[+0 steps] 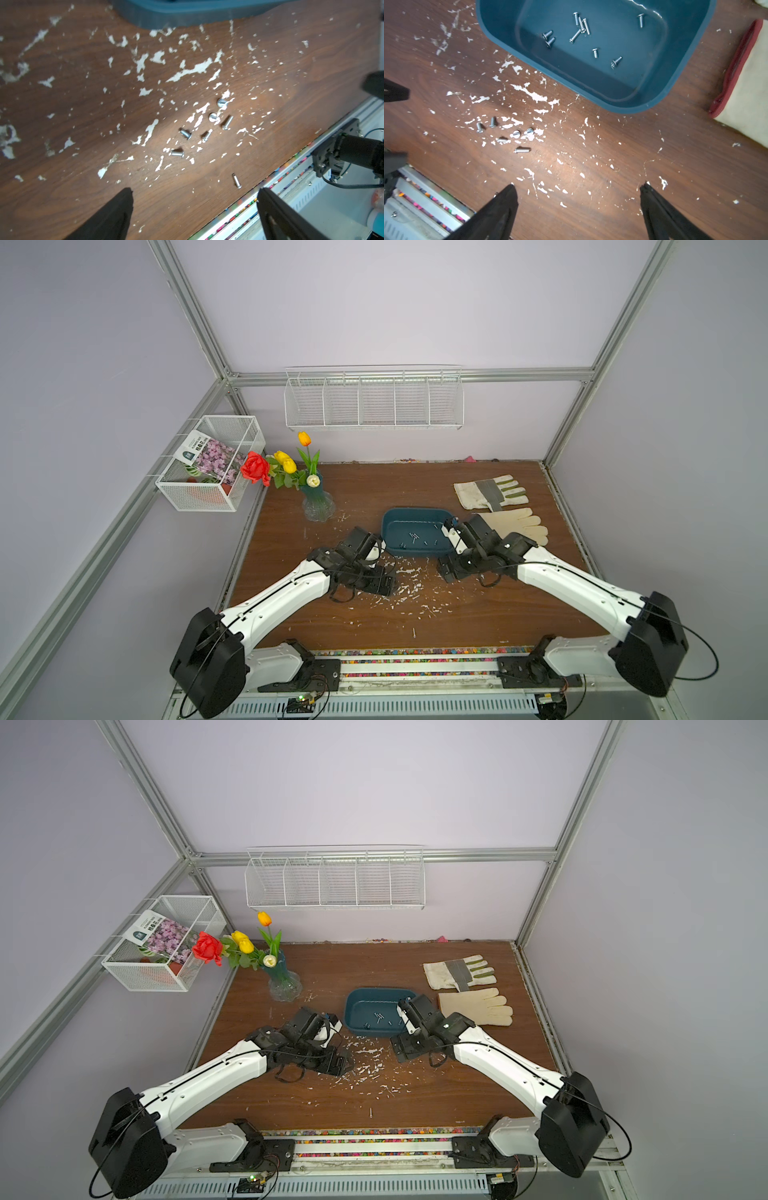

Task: Put the screws on the desktop into the storage box
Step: Place the screw in the storage box, then pick up the screw from the center of the board.

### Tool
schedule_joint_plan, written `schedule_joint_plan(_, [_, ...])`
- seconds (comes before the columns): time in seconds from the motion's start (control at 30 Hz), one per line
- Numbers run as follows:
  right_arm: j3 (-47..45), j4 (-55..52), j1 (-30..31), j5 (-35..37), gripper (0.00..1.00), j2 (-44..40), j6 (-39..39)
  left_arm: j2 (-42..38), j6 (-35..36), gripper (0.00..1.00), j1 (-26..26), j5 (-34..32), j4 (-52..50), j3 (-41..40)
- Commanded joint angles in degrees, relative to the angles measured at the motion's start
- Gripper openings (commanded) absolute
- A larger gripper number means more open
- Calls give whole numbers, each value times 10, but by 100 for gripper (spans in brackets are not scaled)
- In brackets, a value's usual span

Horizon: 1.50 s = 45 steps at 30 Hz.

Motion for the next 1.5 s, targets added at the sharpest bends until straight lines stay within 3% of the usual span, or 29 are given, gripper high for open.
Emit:
schedule_joint_plan(0.0, [-27,42,0,-23,93,-20,28,9,-29,87,-7,-14,-22,14])
schedule_joint_plan(0.3, [-48,52,2,-24,92,-14,32,39,-64,60,-28,-3,20,-7])
schedule_joint_plan(0.5, [-51,55,2,-21,92,-17,31,76,-77,54,-40,-10,45,-17])
schedule_joint_plan(0.6, [-56,60,1,-20,92,-12,29,89,-73,43,-42,-9,56,-16])
schedule_joint_plan(0.7, [-59,61,2,-21,92,-7,29,105,-69,38,-42,-9,59,-14])
schedule_joint_plan(1.47, [-65,62,1,-17,92,-3,28,139,-67,32,-55,-30,74,-31])
